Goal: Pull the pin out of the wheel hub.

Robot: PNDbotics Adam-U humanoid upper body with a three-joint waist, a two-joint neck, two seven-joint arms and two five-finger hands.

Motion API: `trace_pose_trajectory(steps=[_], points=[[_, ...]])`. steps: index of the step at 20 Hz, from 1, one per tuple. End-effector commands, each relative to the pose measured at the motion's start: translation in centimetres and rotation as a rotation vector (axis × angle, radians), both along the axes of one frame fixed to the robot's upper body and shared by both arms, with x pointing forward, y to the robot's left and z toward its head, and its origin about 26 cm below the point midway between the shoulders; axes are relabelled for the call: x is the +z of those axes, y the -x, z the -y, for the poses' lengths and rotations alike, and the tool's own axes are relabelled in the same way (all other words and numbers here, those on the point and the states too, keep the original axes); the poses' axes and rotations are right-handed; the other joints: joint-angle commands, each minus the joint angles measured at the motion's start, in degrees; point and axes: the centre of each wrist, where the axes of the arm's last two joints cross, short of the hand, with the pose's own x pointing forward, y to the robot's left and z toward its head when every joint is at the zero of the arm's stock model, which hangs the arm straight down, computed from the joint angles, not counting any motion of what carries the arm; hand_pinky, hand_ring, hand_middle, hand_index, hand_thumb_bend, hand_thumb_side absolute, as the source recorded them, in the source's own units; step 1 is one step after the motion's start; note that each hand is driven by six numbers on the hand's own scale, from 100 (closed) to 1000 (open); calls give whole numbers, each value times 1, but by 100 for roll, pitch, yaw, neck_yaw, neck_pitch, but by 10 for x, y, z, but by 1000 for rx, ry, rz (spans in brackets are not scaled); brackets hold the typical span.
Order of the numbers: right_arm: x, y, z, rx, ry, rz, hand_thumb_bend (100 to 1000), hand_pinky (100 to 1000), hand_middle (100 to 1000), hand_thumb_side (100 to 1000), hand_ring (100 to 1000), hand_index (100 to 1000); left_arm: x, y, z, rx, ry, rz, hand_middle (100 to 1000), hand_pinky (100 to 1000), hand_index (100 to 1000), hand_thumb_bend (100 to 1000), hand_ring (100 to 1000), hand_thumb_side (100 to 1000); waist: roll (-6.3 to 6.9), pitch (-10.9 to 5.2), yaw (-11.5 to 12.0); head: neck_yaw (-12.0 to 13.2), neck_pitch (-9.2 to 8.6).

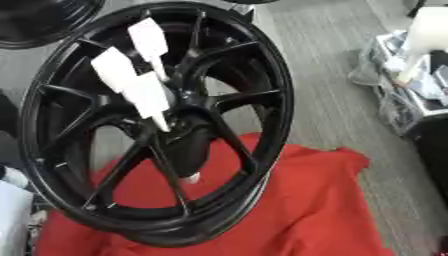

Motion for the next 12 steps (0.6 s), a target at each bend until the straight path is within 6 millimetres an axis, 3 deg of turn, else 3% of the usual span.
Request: trace_pose_trajectory(steps=[1,5,7,9,10,12], points=[[4,0,10,-59,20,-3,290,893,892,174,880,927,10,1,-3,-2,-15,26,627,839,777,141,647,770,-19,-102,-6,16,-7],[1,-1,11,-73,17,-20,298,899,900,184,884,929,10,1,-2,-7,-16,24,627,839,777,141,647,771,-16,-98,-13,20,-16],[-1,-2,12,-74,9,-28,273,893,884,100,870,920,10,0,-2,-9,-17,23,627,839,777,143,648,773,-19,-94,-15,32,-20],[-2,-3,12,-75,-34,-34,100,875,857,102,844,905,10,0,-1,-11,-17,22,627,839,777,155,648,763,-23,-93,-15,50,-17],[-1,-4,12,-81,-64,-28,100,870,847,289,834,893,10,0,-1,-13,-16,22,627,838,777,145,648,773,-24,-94,-12,60,-17],[4,-6,8,-87,-137,7,100,861,826,500,814,874,11,-1,2,-24,-15,24,628,838,777,144,648,771,-19,-99,0,80,-14]])
